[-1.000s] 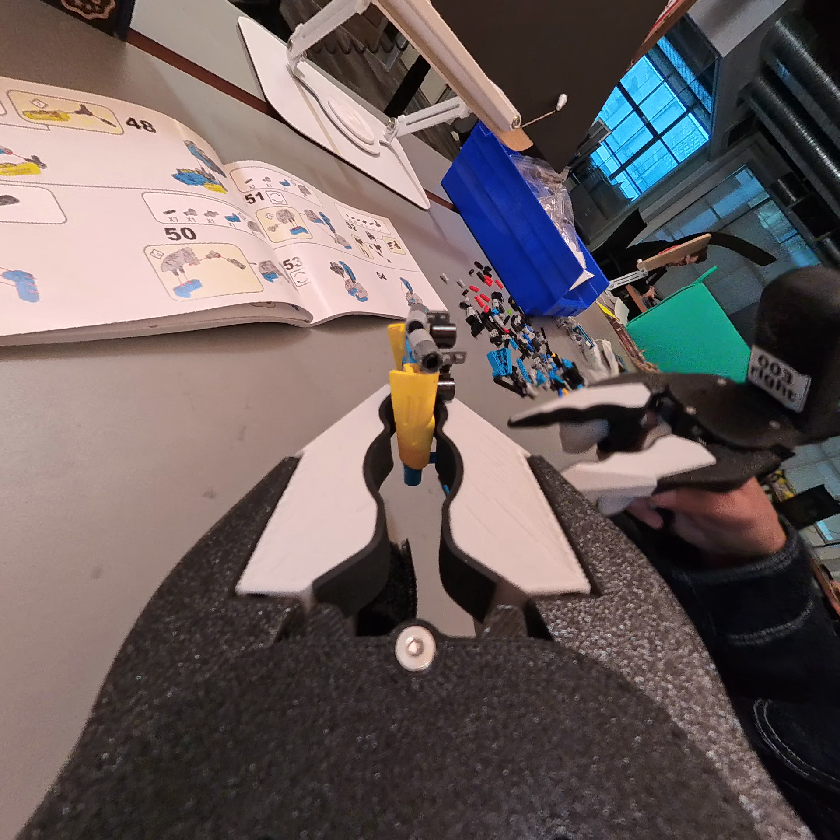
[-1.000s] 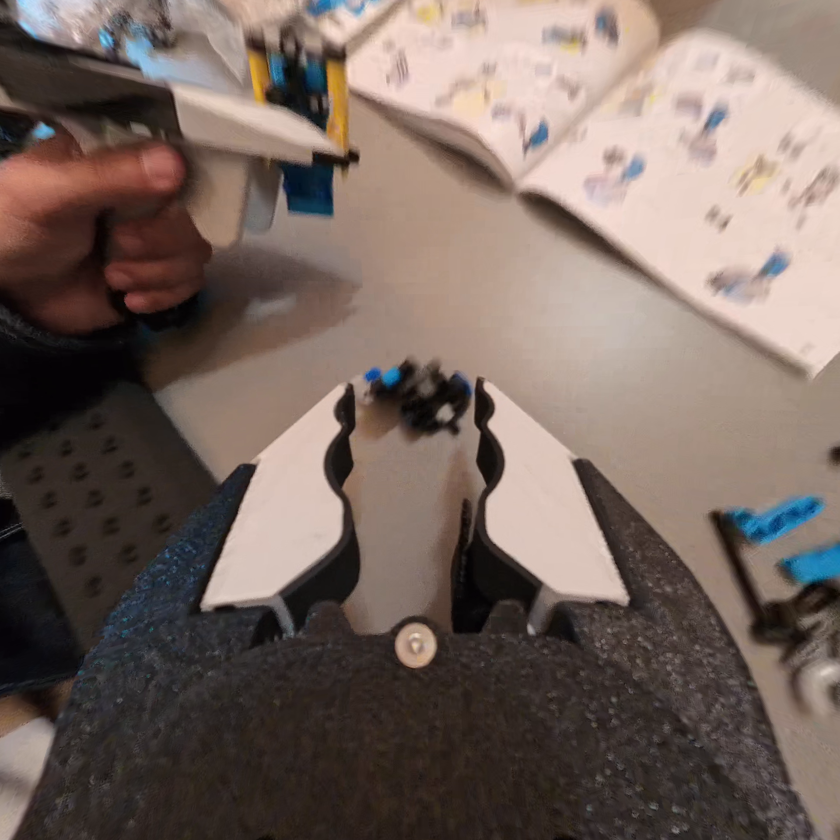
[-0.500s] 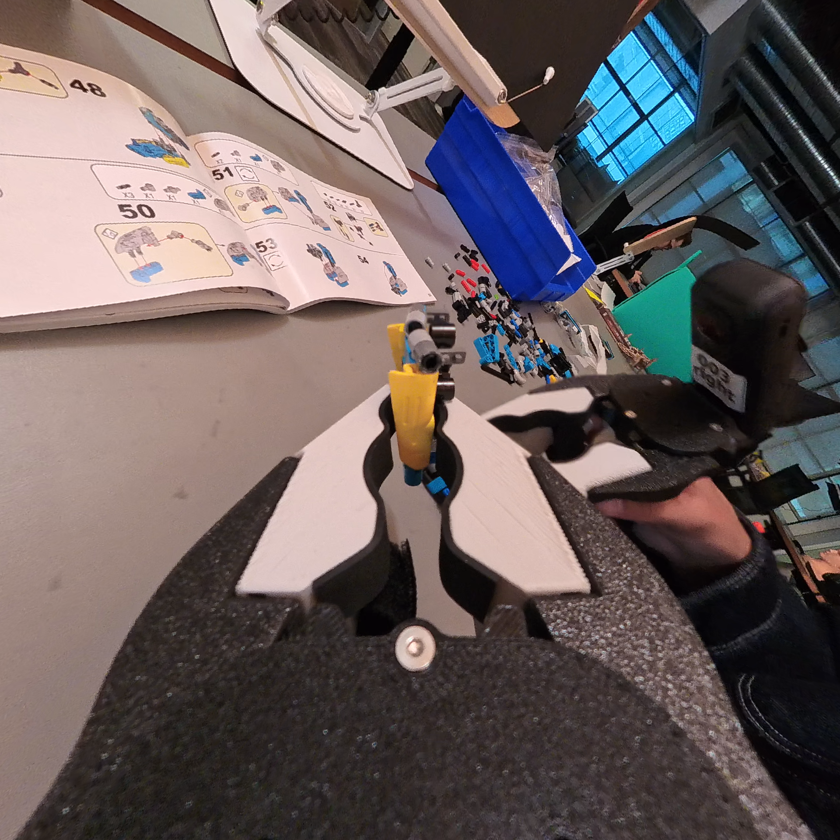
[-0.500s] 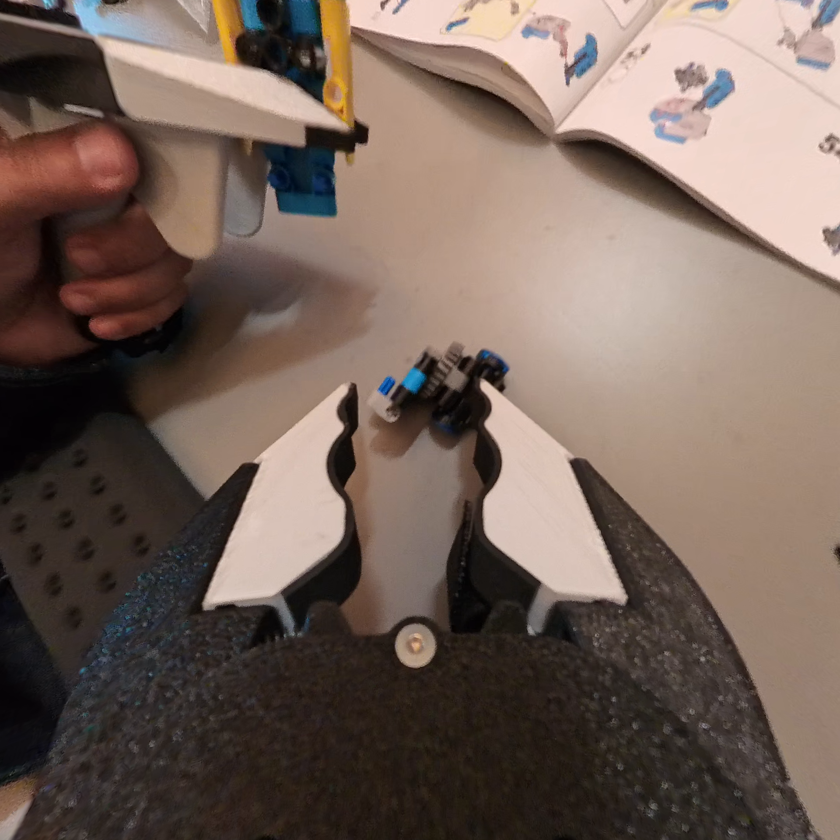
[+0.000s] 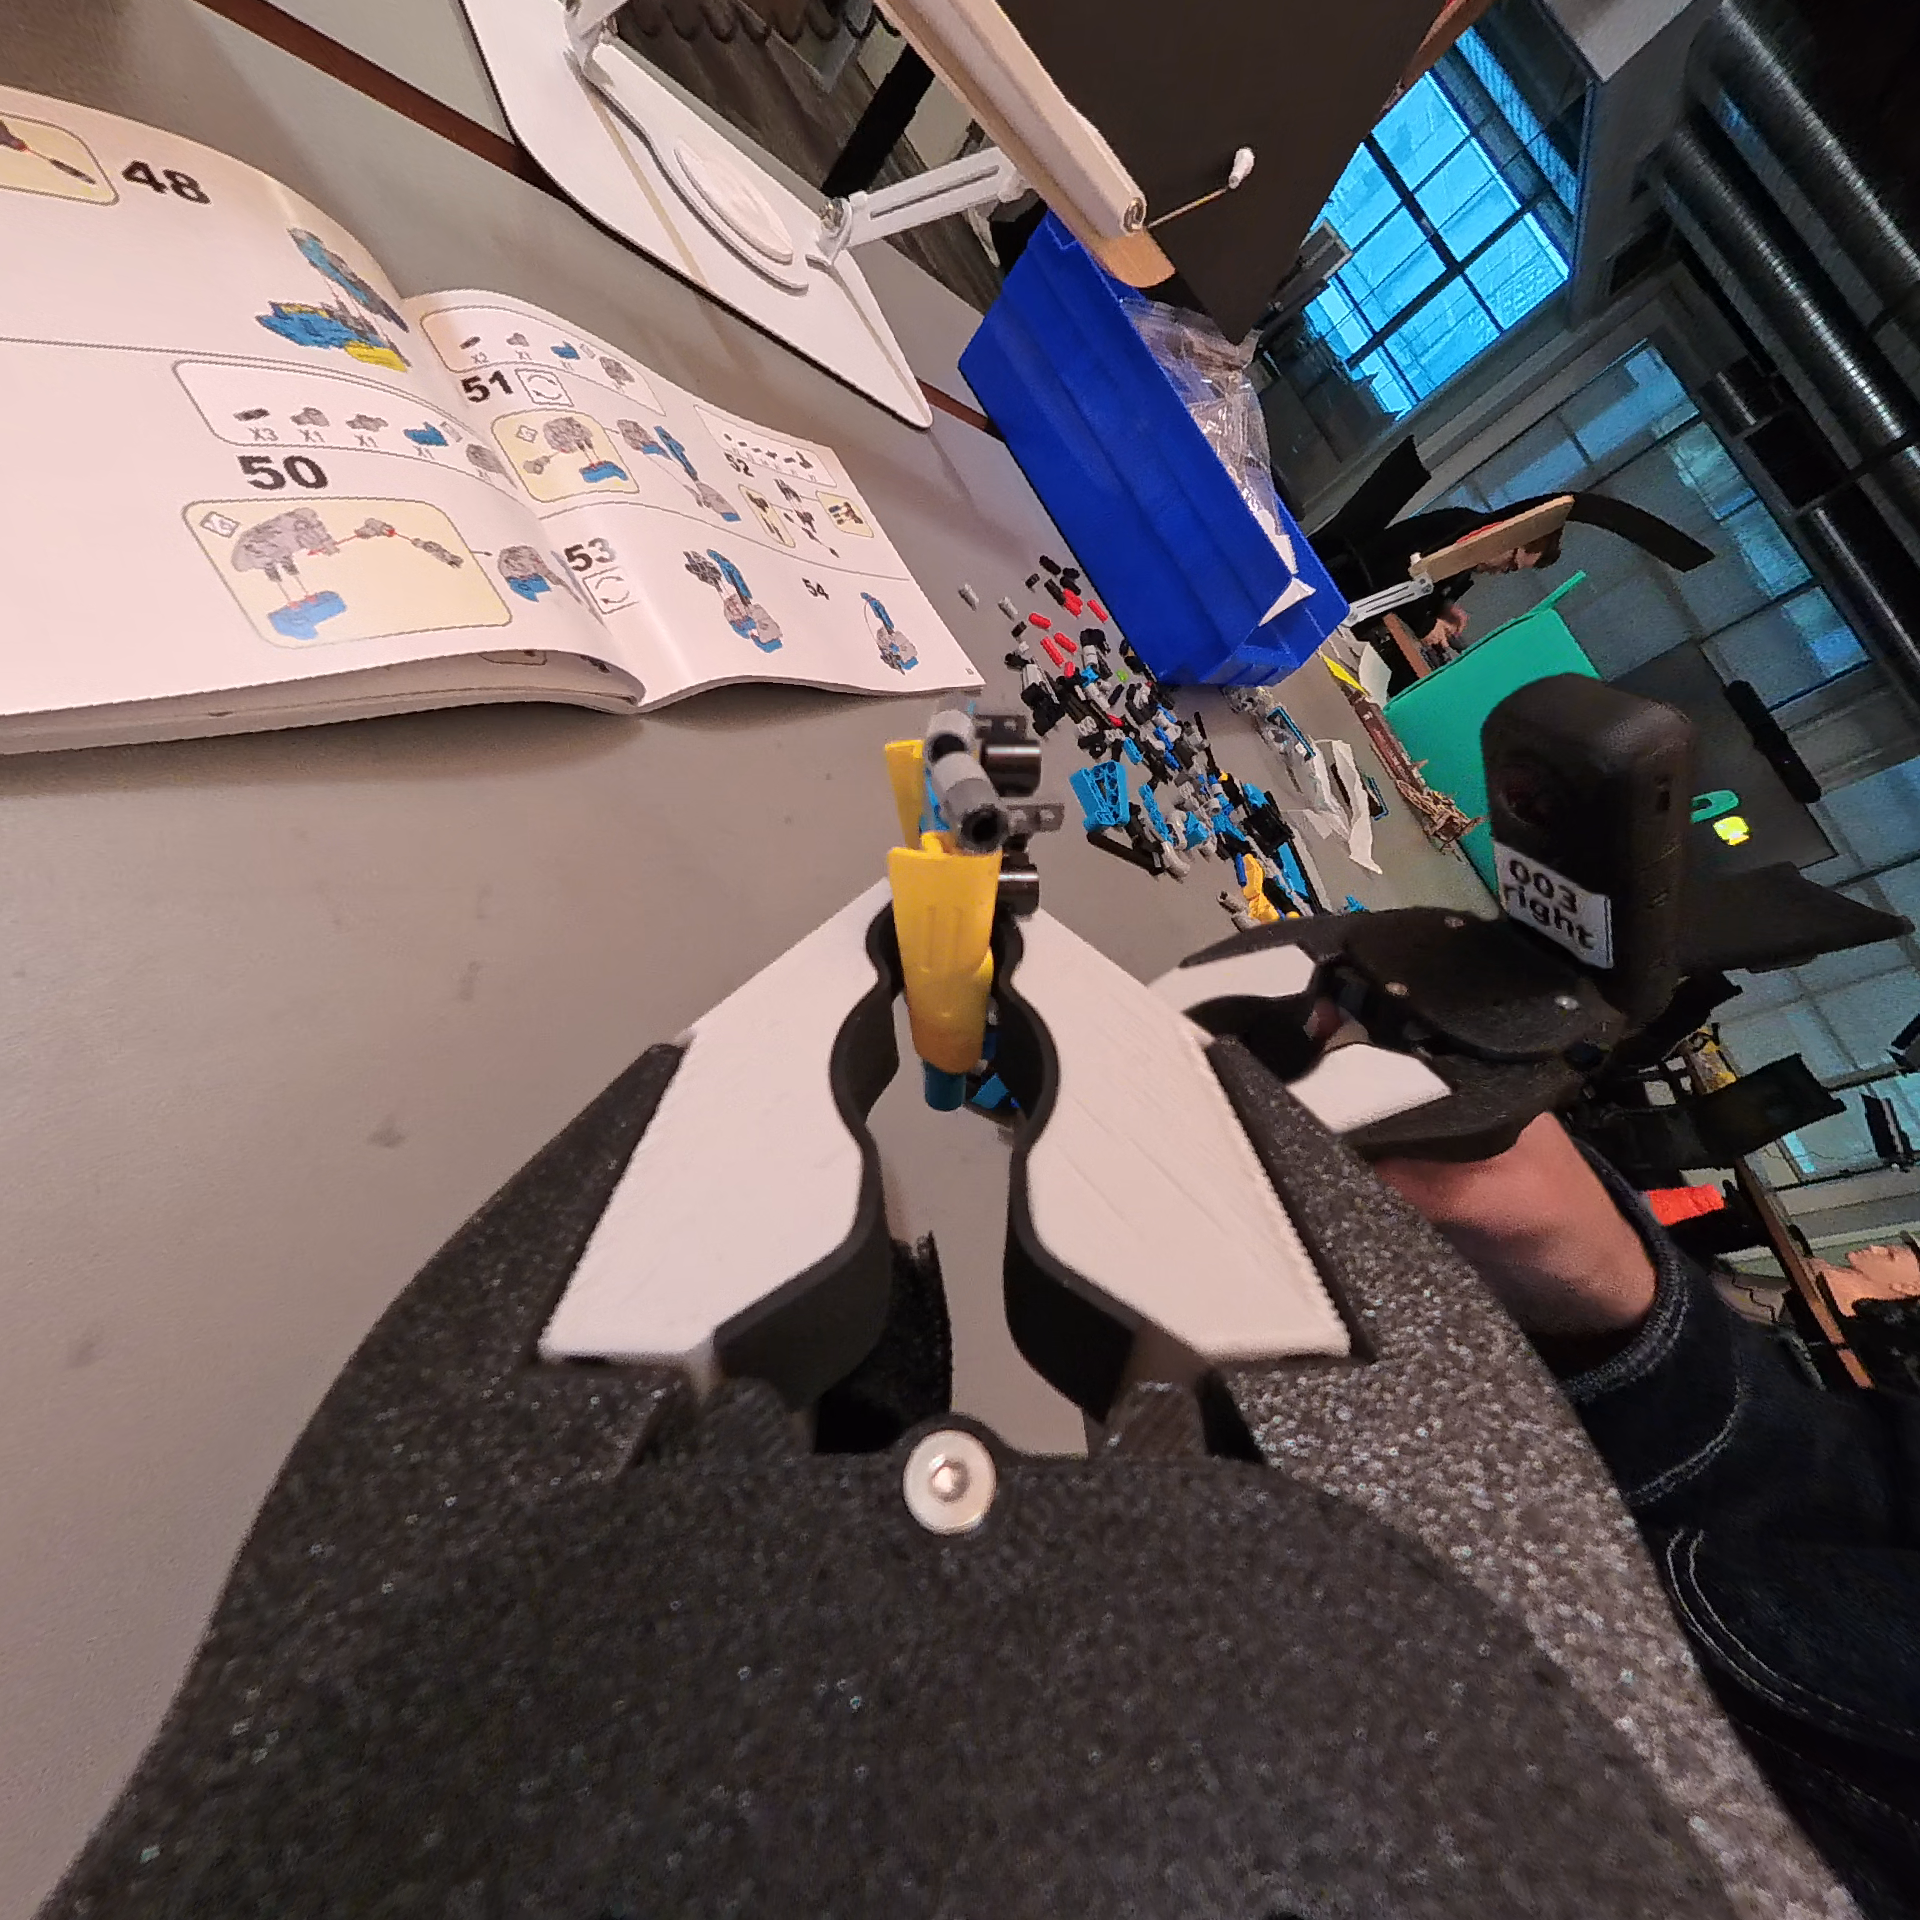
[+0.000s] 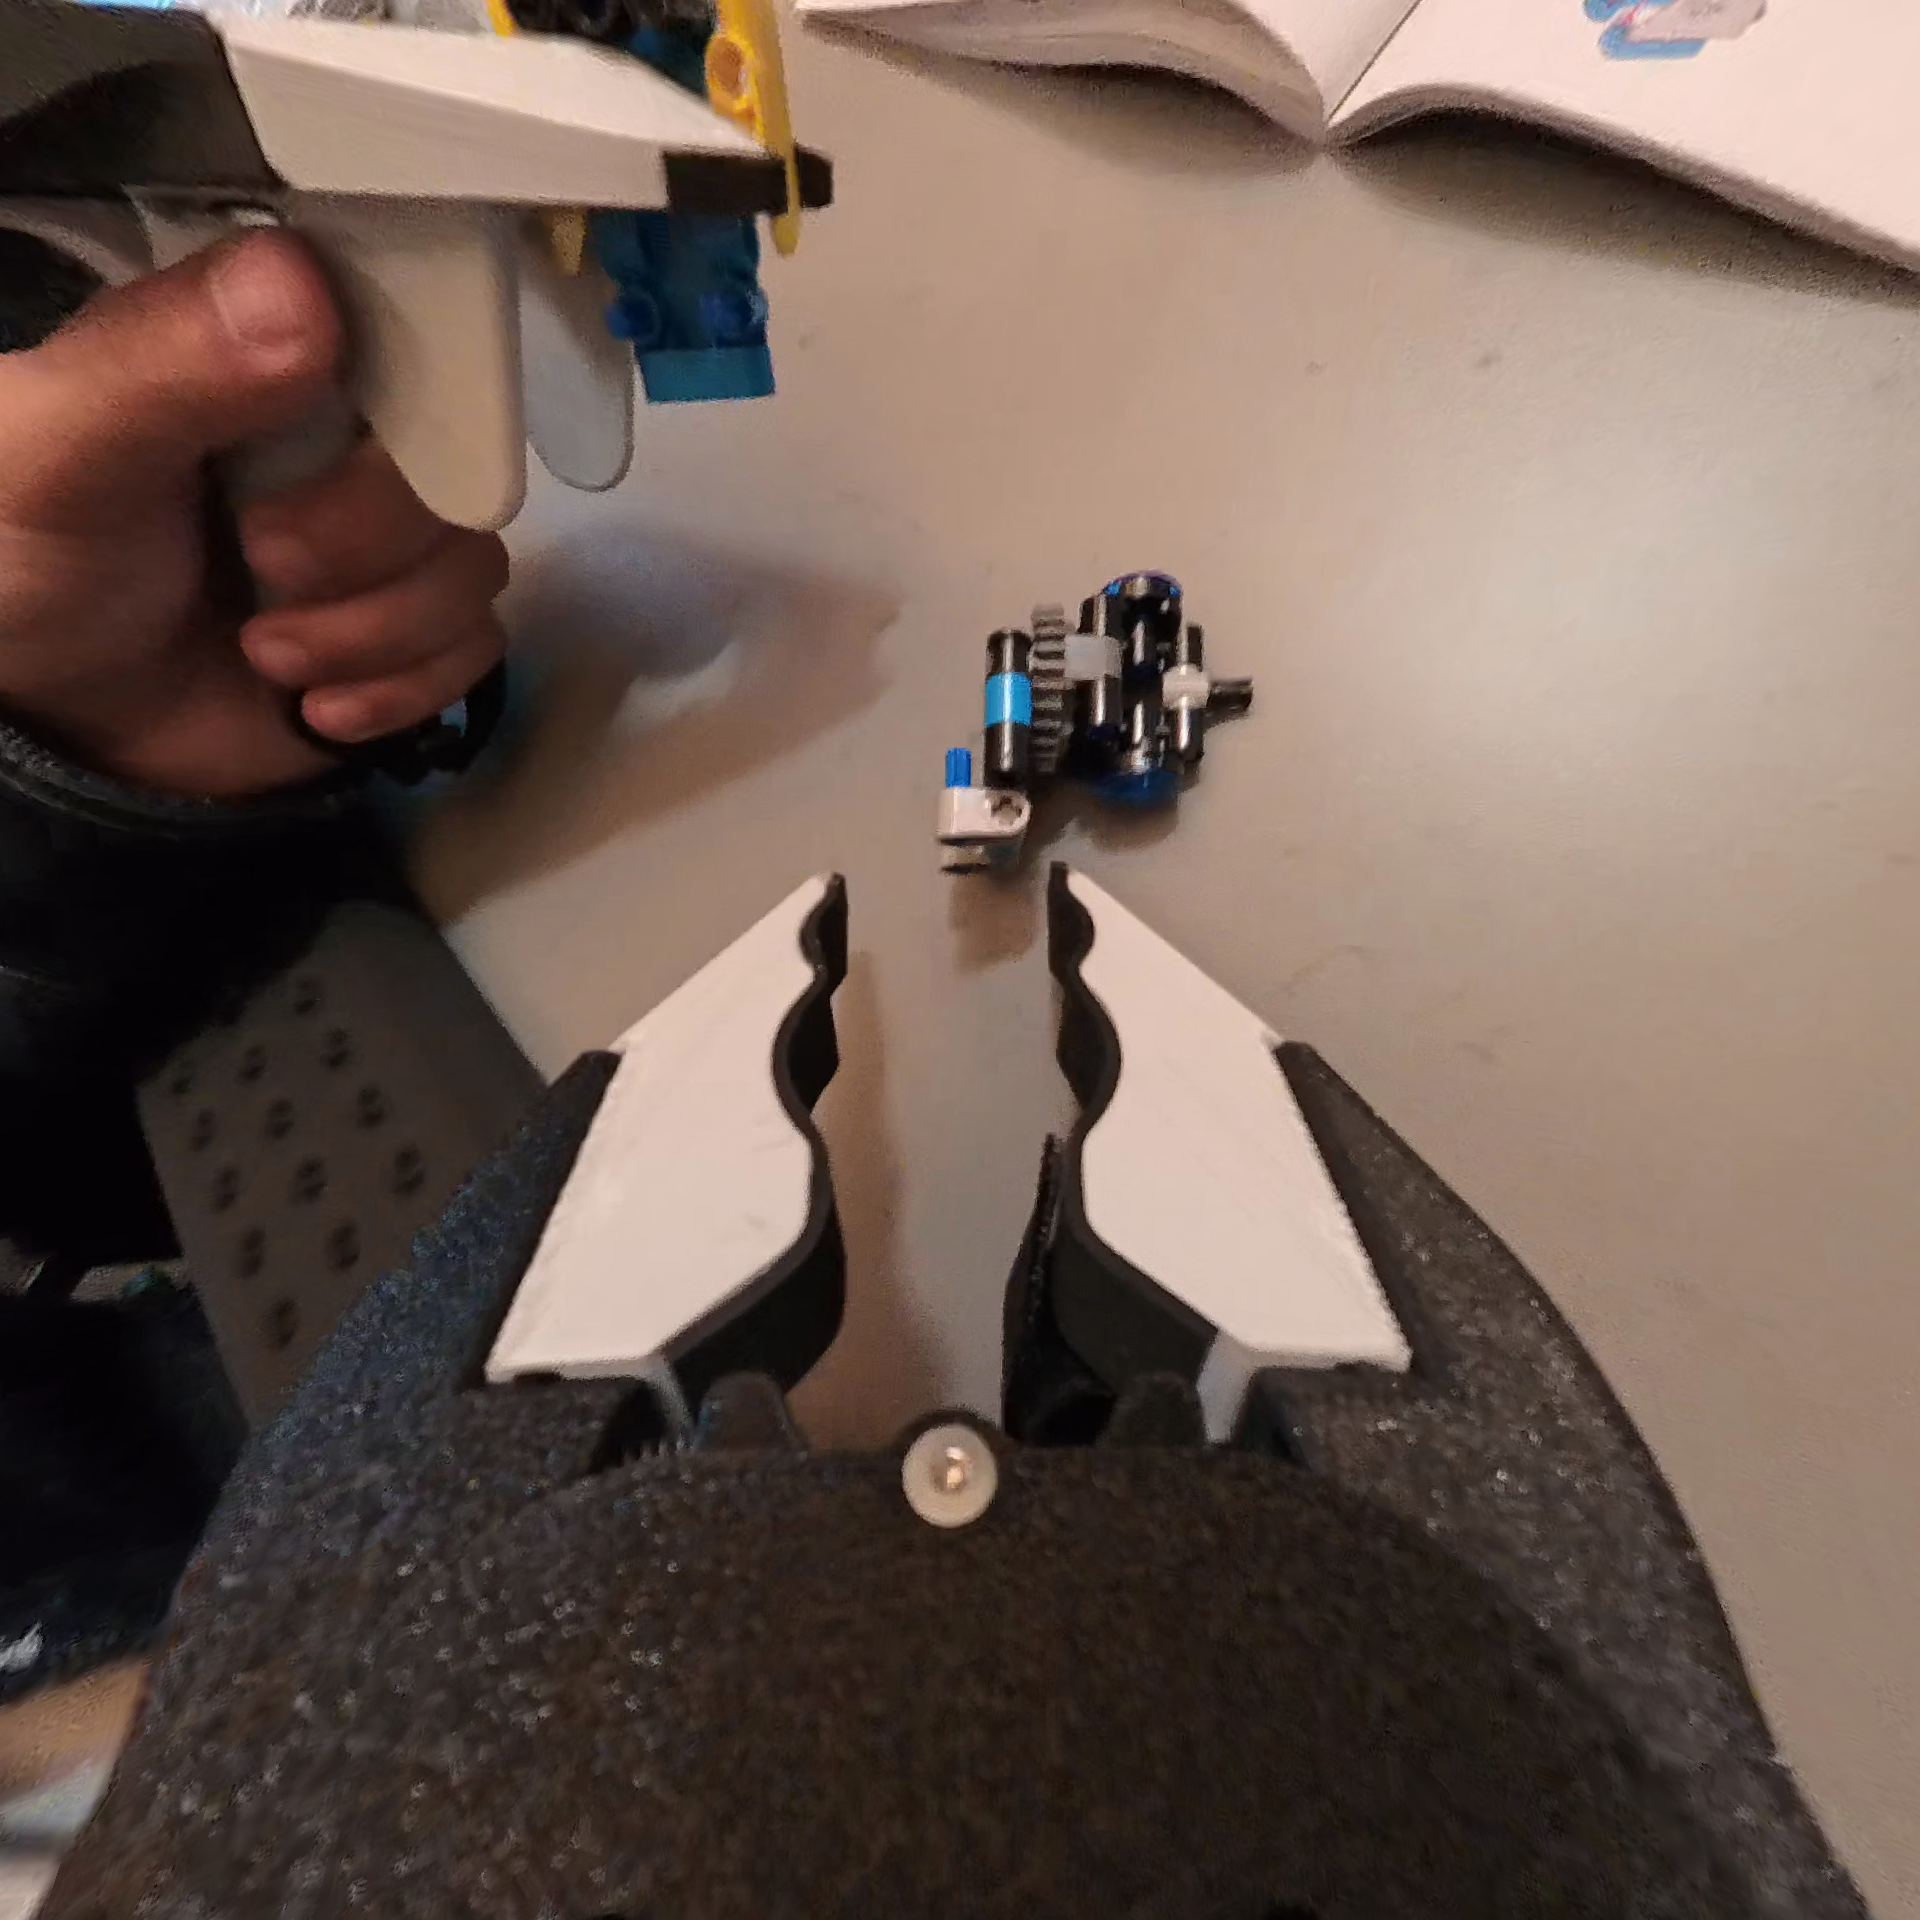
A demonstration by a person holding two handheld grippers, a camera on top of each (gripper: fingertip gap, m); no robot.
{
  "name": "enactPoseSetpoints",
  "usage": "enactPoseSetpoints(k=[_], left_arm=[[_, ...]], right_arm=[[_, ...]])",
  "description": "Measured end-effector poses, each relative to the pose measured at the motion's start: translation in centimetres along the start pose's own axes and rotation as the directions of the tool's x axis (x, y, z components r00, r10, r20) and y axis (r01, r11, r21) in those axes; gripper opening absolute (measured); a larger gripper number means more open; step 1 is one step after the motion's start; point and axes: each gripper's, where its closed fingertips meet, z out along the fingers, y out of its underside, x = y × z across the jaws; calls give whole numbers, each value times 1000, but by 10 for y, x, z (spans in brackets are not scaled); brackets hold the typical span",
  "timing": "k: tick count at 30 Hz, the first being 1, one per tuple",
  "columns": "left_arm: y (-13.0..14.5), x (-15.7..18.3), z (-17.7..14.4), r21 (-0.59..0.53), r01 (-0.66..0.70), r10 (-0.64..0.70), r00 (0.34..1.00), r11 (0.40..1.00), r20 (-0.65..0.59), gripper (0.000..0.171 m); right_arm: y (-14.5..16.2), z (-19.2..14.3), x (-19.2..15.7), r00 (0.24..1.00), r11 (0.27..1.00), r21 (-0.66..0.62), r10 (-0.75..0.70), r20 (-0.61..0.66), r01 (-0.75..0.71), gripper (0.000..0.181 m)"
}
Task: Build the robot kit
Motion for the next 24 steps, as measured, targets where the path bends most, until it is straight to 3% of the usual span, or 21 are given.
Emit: enactPoseSetpoints(k=[4, 6, 9, 12, 14, 15, 17, 18, 21, 24], left_arm=[[4, -1, 2, -22, -13, 14, 1000, 1000, 8, 11], [6, -3, 2, -42, -52, 54, 998, 998, 38, 12], [14, -6, 5, -105, -166, 177, 979, 980, 103, 11], [28, -2, 10, -213, -332, 364, 922, 919, 132, 11], [43, 5, 17, -268, -340, 372, 925, 901, 77, 11], [49, 8, 19, -286, -306, 332, 942, 908, 47, 11], [53, 6, 19, -301, -262, 284, 958, 917, 33, 11], [53, 5, 19, -302, -262, 287, 957, 917, 42, 11], [56, 1, 20, -323, -268, 302, 951, 907, 58, 11], [56, -3, 20, -325, -256, 295, 953, 911, 76, 11]], right_arm=[[-24, 8, 15, 996, 995, 93, -15, -92, 24, 20], [-36, 3, 16, 997, 988, 151, -16, -75, 28, 16], [-50, -10, 12, 999, 976, 214, -35, -24, 39, 15], [-67, -27, 10, 999, 958, 283, -46, 6, 43, 15], [-76, -36, 13, 968, 930, 277, -211, -133, 241, 15], [-82, -42, 8, 920, 886, 266, -329, -214, 379, 15], [-88, -49, 5, 707, 741, 115, -565, -426, 661, 15], [-89, -49, 4, 605, 678, 32, -632, -485, 734, 14], [-84, -35, -15, 477, 567, -38, -725, -497, 823, 15], [-76, -22, -12, 300, 458, -185, -786, -540, 869, 15]])
